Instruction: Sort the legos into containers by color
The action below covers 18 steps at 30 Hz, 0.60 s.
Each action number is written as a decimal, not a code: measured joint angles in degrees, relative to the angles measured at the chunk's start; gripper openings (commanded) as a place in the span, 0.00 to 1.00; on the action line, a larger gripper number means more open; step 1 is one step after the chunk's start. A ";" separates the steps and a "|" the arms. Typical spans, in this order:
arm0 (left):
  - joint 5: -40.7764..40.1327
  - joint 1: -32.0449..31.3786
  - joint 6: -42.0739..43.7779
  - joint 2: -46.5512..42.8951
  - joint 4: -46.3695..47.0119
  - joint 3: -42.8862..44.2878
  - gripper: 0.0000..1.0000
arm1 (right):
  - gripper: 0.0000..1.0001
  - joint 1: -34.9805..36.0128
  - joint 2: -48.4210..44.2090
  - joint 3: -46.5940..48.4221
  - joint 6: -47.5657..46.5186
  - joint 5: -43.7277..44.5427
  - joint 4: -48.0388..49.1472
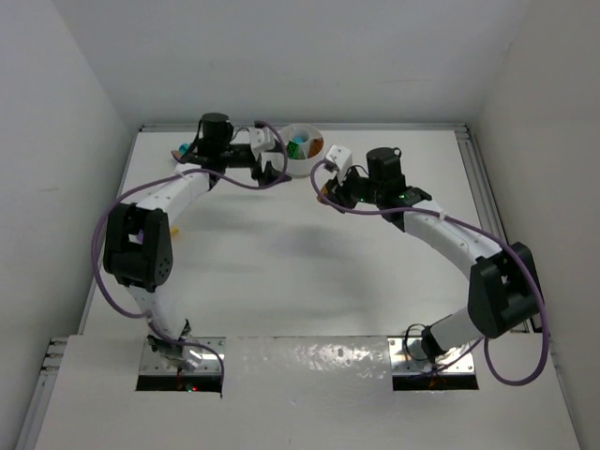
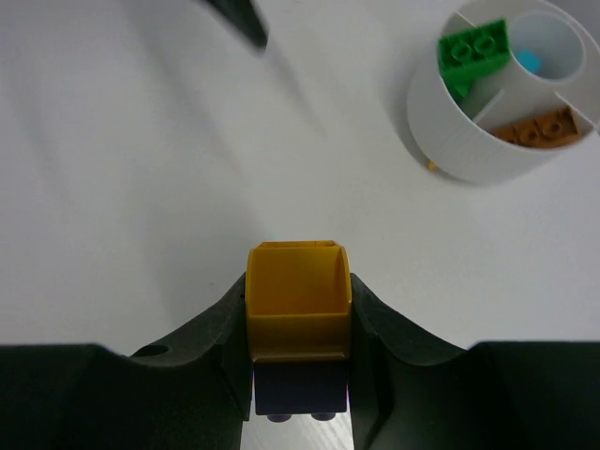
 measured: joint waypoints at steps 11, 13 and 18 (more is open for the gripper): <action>5.09 -7.28 8.92 -2.78 -11.87 -10.08 0.78 | 0.00 6.40 4.20 4.35 -3.61 -3.82 1.75; 4.92 -7.61 7.37 -2.97 -9.90 -11.28 0.77 | 0.00 6.71 4.22 4.50 -3.61 -4.22 1.81; 4.68 -7.69 5.62 -4.04 -6.67 -11.74 0.69 | 0.00 7.13 4.22 4.52 -3.65 -5.20 1.75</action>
